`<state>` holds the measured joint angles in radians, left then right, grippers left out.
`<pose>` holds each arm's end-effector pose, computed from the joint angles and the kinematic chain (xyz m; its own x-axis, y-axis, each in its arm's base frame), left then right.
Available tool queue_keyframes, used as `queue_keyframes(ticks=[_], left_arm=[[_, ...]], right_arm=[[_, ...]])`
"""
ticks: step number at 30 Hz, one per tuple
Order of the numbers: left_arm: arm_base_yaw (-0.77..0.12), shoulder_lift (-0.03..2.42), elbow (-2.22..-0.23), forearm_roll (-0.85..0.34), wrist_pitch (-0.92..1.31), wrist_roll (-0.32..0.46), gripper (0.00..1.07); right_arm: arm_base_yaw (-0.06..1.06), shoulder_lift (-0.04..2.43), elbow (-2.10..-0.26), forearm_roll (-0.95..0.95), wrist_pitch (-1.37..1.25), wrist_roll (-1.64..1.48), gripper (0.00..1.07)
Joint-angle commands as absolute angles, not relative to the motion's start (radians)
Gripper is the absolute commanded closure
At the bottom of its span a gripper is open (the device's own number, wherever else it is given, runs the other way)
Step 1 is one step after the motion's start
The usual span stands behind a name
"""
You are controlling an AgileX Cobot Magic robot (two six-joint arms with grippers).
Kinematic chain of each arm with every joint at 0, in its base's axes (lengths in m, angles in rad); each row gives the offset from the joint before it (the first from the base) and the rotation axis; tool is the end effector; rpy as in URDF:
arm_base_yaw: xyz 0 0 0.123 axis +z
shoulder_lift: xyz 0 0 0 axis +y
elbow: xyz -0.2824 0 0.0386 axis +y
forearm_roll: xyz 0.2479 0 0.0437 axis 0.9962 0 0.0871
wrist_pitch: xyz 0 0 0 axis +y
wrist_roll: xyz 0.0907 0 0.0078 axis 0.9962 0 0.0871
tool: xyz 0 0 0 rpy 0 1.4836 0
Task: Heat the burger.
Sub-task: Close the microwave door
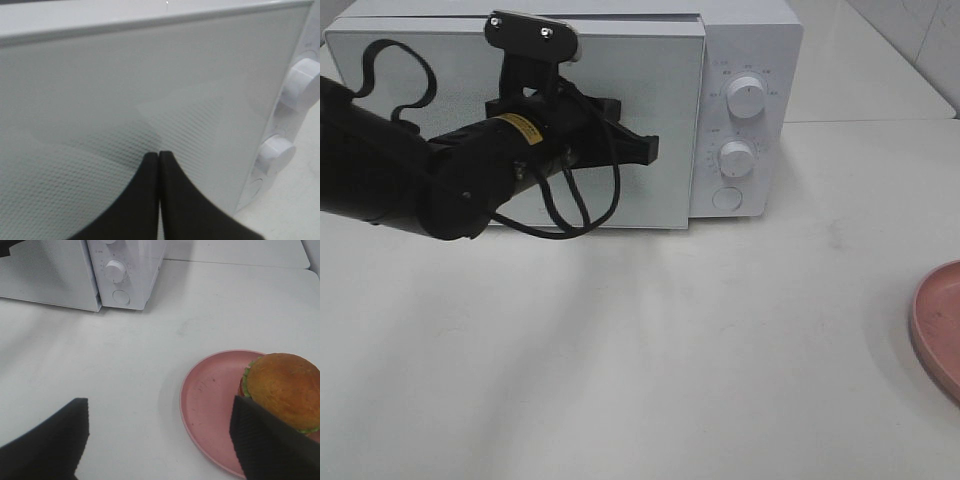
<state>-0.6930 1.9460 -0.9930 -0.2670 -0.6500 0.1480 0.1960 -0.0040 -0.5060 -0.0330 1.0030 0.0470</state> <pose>0.3216 -0.2482 0.1740 -0.2112 0.0903 -0.9733 0.4982 0.8666 -0.0278 -0.0034 -0.0033 0.2836 -0.3918 -0.0480 -0.9188 -0.1582 0.9873 0.0159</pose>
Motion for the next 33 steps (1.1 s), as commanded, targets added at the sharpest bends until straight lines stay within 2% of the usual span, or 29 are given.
queue_keyframes(ticks=[1,3,5,17,29,30,31,32,33], left_arm=[[-0.695,1.968,-1.052,-0.320,-0.645,0.178,1.07],[-0.695,2.005,-1.117,-0.372,-0.613,0.224,1.07],[-0.694,2.014,-1.132,-0.381,-0.601,0.232,1.07],[-0.687,2.043,-1.202,-0.383,-0.555,0.239,1.07],[-0.695,1.936,-1.201,-0.384,-0.113,0.237,1.06],[-0.695,1.926,-1.201,-0.384,-0.067,0.237,1.01],[-0.695,1.912,-1.201,-0.384,0.032,0.237,0.80],[-0.695,1.912,-1.201,-0.384,0.032,0.237,0.80],[-0.695,1.898,-1.201,-0.384,0.150,0.232,0.49]], right_arm=[[0.190,-0.031,-0.502,-0.037,0.995,0.034,0.32],[0.190,-0.031,-0.502,-0.037,0.995,0.034,0.32],[0.190,-0.031,-0.502,-0.037,0.995,0.034,0.32],[0.190,-0.031,-0.502,-0.037,0.995,0.034,0.32],[0.190,-0.031,-0.502,-0.037,0.995,0.034,0.32],[0.190,-0.031,-0.502,-0.037,0.995,0.034,0.32],[0.190,-0.031,-0.502,-0.037,0.995,0.034,0.32],[0.190,-0.031,-0.502,-0.037,0.995,0.034,0.32],[0.190,-0.031,-0.502,-0.037,0.995,0.034,0.32]])
